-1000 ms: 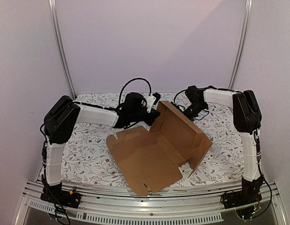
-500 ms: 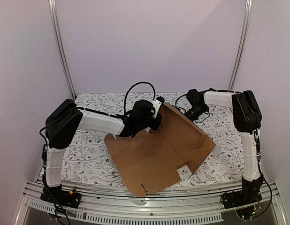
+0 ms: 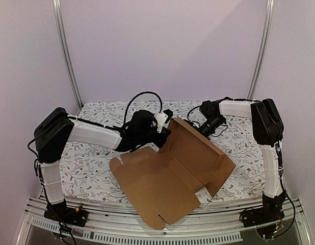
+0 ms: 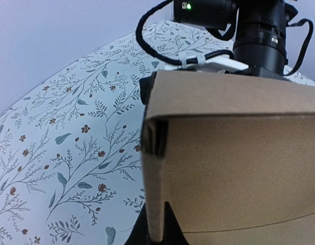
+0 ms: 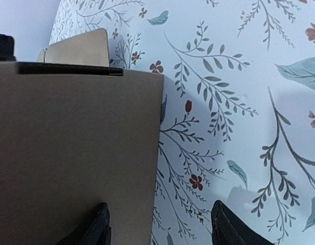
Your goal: Fold the paper box
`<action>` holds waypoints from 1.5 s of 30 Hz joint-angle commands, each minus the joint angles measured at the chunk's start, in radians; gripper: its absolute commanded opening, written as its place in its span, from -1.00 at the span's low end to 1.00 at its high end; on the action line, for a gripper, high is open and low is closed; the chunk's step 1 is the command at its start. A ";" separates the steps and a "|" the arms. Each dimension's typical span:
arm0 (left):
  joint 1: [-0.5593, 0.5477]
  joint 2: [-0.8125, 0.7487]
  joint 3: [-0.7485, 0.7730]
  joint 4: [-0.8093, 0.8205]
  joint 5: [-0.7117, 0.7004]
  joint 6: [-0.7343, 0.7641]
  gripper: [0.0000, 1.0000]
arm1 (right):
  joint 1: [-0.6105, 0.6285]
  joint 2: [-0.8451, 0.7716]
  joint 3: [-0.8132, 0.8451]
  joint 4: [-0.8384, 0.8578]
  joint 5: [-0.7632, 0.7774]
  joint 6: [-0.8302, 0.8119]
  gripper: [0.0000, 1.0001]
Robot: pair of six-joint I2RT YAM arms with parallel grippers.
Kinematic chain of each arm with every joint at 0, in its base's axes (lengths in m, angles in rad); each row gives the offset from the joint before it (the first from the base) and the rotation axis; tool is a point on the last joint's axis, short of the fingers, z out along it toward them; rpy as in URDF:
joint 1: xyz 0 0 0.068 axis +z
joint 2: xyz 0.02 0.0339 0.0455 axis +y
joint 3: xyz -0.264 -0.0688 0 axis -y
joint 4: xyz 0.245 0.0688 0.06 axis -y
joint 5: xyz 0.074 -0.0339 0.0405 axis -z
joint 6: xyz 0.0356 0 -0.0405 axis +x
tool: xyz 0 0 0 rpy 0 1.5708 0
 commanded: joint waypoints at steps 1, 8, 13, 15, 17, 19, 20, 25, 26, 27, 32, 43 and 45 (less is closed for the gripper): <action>0.005 -0.042 -0.120 0.135 0.042 0.011 -0.99 | -0.007 -0.136 0.036 -0.112 -0.034 -0.083 0.36; -0.014 -0.076 -0.283 0.396 -0.055 -0.003 -0.98 | -0.043 -0.247 0.138 -0.286 0.064 -0.141 0.52; -0.028 -0.080 -0.387 0.572 -0.069 0.008 -0.95 | -0.052 -0.283 0.185 -0.368 0.024 -0.139 0.69; -0.035 -0.075 -0.428 0.653 -0.075 0.009 -0.94 | -0.039 -0.291 0.183 -0.375 0.016 -0.119 0.73; -0.042 -0.065 -0.455 0.700 -0.081 0.000 -0.92 | -0.012 -0.289 0.185 -0.382 0.026 -0.112 0.74; -0.052 -0.054 -0.466 0.716 -0.098 -0.002 -0.91 | 0.010 -0.284 0.189 -0.391 0.020 -0.119 0.74; -0.057 -0.048 -0.471 0.730 -0.103 -0.003 -0.90 | 0.022 -0.282 0.192 -0.396 0.017 -0.122 0.73; -0.070 -0.027 -0.494 0.794 -0.123 -0.005 -0.87 | 0.081 -0.259 0.187 -0.402 0.067 -0.135 0.70; -0.072 -0.022 -0.499 0.805 -0.130 -0.005 -0.87 | 0.089 -0.251 0.187 -0.404 0.069 -0.135 0.68; -0.072 -0.017 -0.502 0.815 -0.135 -0.005 -0.86 | 0.095 -0.241 0.188 -0.407 0.067 -0.137 0.65; -0.073 0.014 -0.508 0.839 -0.138 -0.012 -0.83 | 0.117 -0.197 0.187 -0.415 0.066 -0.141 0.61; -0.070 0.080 -0.499 0.903 -0.152 0.017 -0.34 | 0.129 -0.128 0.191 -0.442 0.059 -0.166 0.44; -0.067 0.093 -0.488 0.903 -0.154 0.019 -0.28 | 0.129 -0.128 0.195 -0.449 0.048 -0.171 0.44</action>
